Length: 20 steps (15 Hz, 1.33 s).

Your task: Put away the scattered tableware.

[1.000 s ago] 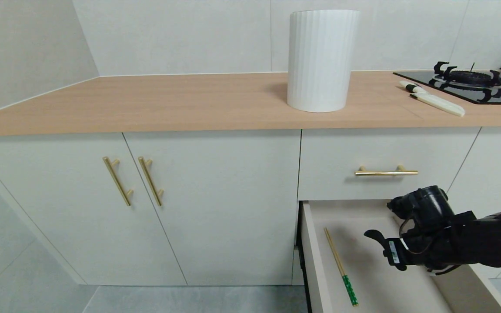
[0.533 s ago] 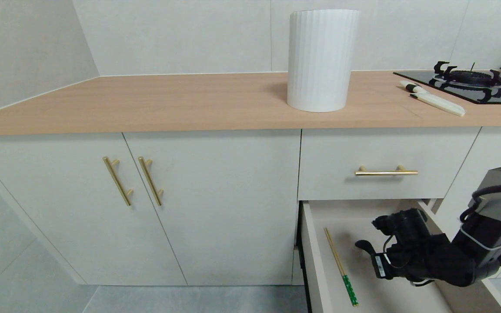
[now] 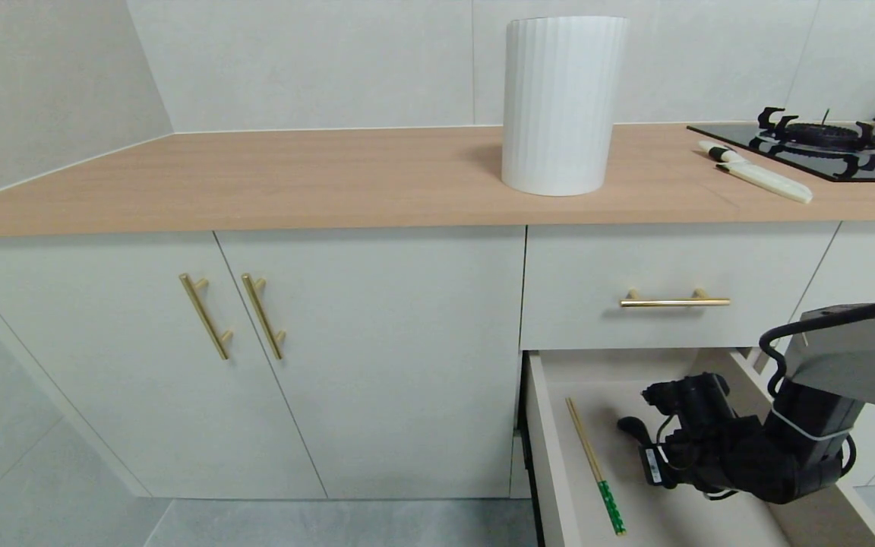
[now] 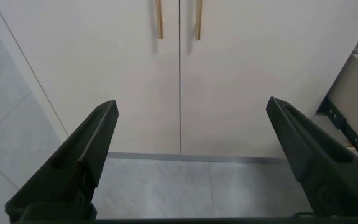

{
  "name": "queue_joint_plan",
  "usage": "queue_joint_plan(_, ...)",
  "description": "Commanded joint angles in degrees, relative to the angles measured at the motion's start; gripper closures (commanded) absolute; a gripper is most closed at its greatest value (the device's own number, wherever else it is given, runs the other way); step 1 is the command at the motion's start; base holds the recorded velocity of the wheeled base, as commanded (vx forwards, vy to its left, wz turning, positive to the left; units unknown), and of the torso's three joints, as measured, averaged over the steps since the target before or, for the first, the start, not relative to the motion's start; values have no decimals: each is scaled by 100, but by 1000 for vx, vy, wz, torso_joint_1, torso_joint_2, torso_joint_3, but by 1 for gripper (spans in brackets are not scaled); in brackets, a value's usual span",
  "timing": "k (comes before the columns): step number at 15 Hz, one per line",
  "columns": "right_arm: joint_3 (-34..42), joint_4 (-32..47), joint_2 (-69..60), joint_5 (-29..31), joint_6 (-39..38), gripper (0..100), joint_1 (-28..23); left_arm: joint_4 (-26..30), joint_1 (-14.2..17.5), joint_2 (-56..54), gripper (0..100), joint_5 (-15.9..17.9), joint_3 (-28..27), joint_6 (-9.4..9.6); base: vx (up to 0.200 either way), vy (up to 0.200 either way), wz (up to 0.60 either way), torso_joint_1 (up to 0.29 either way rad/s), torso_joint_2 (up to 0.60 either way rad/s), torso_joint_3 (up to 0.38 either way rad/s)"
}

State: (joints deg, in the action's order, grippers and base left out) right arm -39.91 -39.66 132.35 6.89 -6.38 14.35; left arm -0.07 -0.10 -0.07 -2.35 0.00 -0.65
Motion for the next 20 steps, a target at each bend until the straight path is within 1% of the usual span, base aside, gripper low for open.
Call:
queue_joint_plan(1, -52, 2, 98, 50, -4, 100, -11, -1, 1, 7, 0, -2, 0, -6, 0, 0, 0, 0, 0, 0)
queue_joint_plan(4, -78, 2, 106, 50, -4, 100, -11, -1, 1, 7, 0, -2, 0, -6, 0, 0, 0, 0, 0, 0)
queue_joint_plan(5, -78, 2, 106, 50, -4, 0, -11, -1, 1, 7, 0, -2, 0, 3, 0, 0, 0, 0, 0, 0)
queue_joint_plan(12, -87, 11, -43, 50, -83, 0, -46, -1, 1, 7, 0, -2, 0, -6, 0, 0, 0, 0, 0, 0)
queue_joint_plan(15, 194, 230, -1036, 137, -197, 0, 15, -1, 1, 7, 0, -2, 0, -6, 0, 0, 0, 0, 0, 0)
queue_joint_plan(16, 265, 485, -1476, 137, -197, 0, 7, -1, 1, 7, 0, -2, 0, -6, 0, 0, 0, 0, 0, 0)
queue_joint_plan(17, 256, 995, -2064, 137, -224, 0, -20, -1, 1, 7, 0, -2, 0, -6, 0, 0, 0, 0, 0, 0)
queue_joint_plan(20, 203, 2832, -3849, 93, -567, 0, 86, -1, 1, 7, 0, -2, 0, -6, 0, 0, 0, 0, 0, 0)
